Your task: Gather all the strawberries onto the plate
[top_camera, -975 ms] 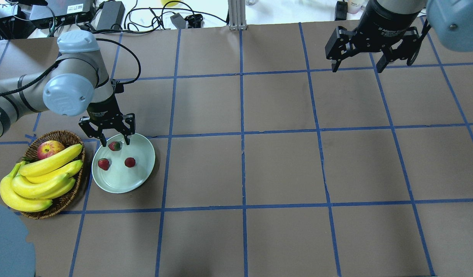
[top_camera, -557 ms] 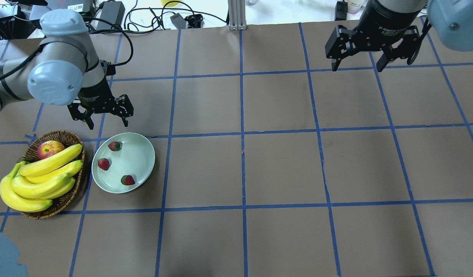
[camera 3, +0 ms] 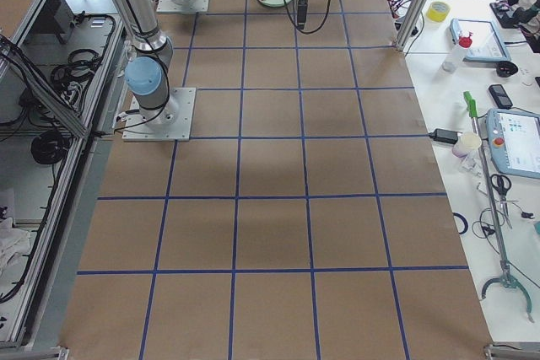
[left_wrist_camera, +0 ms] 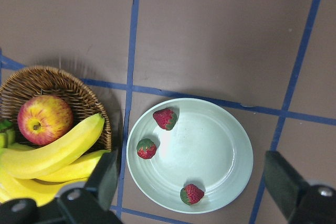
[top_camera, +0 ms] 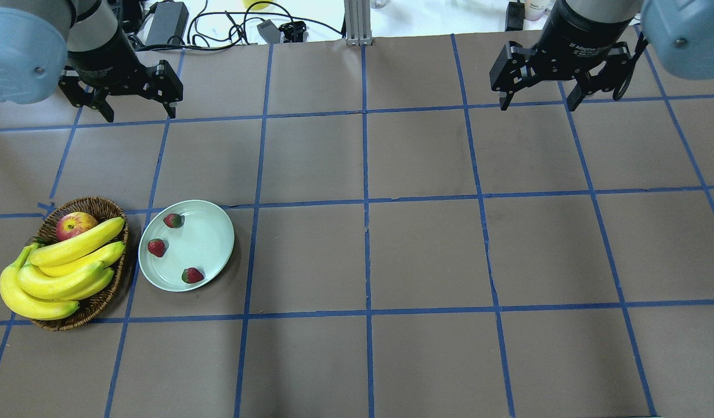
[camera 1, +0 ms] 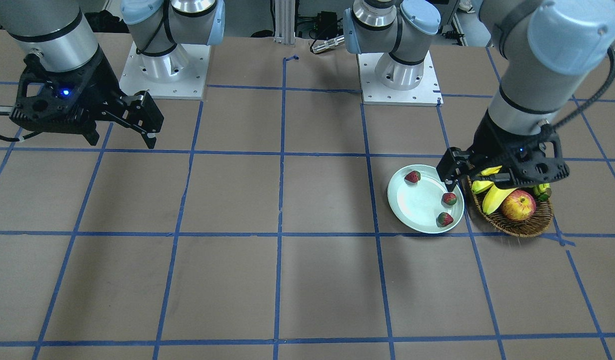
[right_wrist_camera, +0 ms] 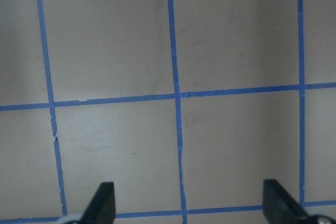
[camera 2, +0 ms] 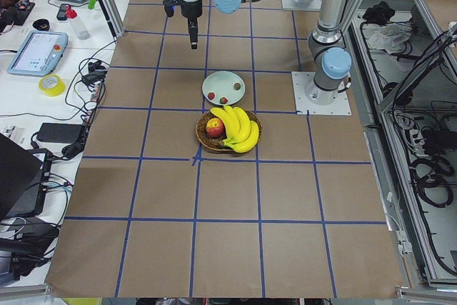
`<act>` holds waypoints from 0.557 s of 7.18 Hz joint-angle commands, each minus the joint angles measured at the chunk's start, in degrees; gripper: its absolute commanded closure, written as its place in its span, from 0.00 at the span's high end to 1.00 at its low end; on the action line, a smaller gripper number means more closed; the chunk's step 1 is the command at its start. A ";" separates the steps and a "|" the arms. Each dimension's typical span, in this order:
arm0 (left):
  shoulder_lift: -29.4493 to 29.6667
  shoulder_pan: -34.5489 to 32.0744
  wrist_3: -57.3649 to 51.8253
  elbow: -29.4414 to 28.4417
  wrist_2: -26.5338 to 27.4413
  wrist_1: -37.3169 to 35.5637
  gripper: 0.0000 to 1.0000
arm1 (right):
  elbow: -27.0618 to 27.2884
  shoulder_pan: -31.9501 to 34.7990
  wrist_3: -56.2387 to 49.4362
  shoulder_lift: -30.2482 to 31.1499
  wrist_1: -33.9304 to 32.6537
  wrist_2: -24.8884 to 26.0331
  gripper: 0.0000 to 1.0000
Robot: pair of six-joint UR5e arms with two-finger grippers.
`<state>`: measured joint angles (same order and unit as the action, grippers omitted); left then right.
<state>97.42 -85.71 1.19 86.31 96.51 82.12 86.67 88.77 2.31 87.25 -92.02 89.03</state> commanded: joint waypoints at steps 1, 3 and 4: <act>-2.15 -4.63 0.04 -0.36 -6.74 1.28 1.00 | 0.07 0.00 -0.03 -0.06 0.00 0.00 1.00; -3.90 -4.12 -1.02 -0.88 -7.91 7.33 1.00 | 0.08 0.00 -0.03 -0.06 0.09 0.00 1.00; -4.08 -3.68 -1.02 -1.06 -7.57 9.79 1.00 | 0.16 0.00 -0.03 -0.15 0.00 0.00 1.00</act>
<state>93.83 -89.77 0.34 85.51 89.07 88.98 86.78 88.77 2.29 87.16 -91.96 89.03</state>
